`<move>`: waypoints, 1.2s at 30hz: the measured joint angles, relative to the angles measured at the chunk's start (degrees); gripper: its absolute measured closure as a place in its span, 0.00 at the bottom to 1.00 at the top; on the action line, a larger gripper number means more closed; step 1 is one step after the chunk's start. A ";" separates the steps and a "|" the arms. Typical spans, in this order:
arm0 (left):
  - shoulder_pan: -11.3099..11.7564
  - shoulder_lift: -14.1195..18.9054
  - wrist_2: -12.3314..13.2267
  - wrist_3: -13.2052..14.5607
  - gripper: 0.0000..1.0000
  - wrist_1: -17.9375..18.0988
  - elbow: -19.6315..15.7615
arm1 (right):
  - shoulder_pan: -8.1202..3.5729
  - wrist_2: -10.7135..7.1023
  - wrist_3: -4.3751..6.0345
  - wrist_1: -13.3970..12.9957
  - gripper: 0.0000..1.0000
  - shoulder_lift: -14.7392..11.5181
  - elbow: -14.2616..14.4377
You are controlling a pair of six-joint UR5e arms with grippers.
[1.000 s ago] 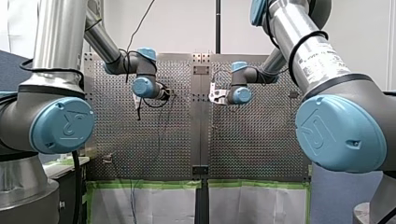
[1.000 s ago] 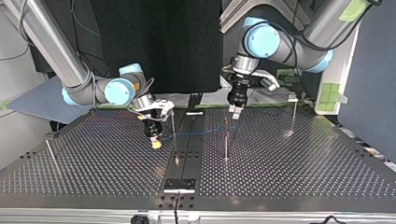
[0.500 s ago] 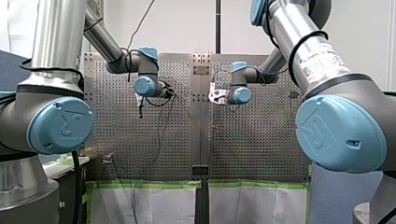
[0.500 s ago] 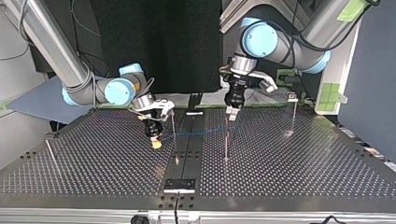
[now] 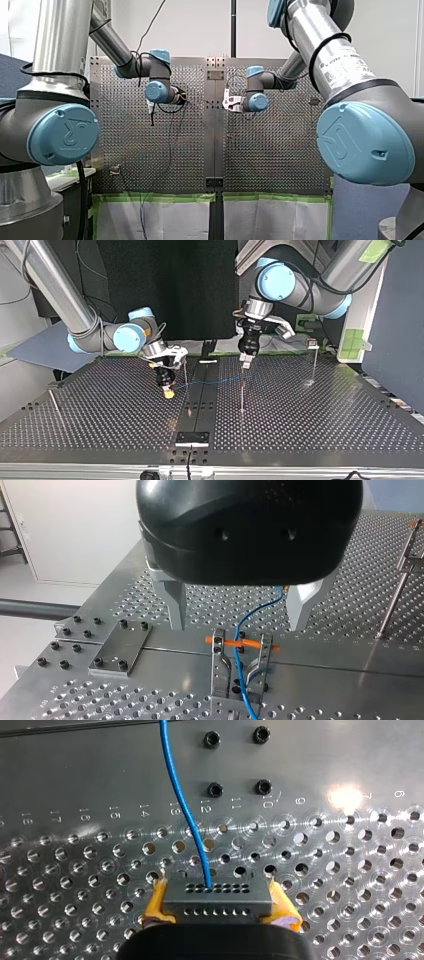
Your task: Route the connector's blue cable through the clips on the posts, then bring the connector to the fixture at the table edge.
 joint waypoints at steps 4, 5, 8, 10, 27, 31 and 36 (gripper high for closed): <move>-0.06 0.01 -0.22 -0.07 0.00 -0.05 0.00 | 0.01 0.02 0.04 0.59 1.00 0.01 0.01; -0.10 0.00 -0.34 -0.07 0.00 -0.07 0.00 | 0.02 0.02 0.05 0.75 1.00 0.01 0.01; -0.21 0.00 -0.63 -0.12 0.00 -0.10 0.00 | 0.02 0.04 0.04 1.21 1.00 0.02 0.01; -0.25 0.00 -0.93 -0.14 0.00 -0.11 0.00 | 0.02 0.07 0.01 1.61 1.00 0.01 0.01; -0.18 0.00 -2.71 -2.13 0.00 0.04 -0.05 | 0.58 4.41 -2.01 8.56 1.00 -0.36 2.87; -0.07 -0.02 -2.59 -2.45 0.00 0.06 -0.05 | 0.61 4.75 -2.11 8.23 1.00 -1.50 4.69; -0.24 0.01 -2.60 -2.56 0.00 -0.24 -0.03 | 0.58 4.66 -1.51 6.43 1.00 -3.49 6.84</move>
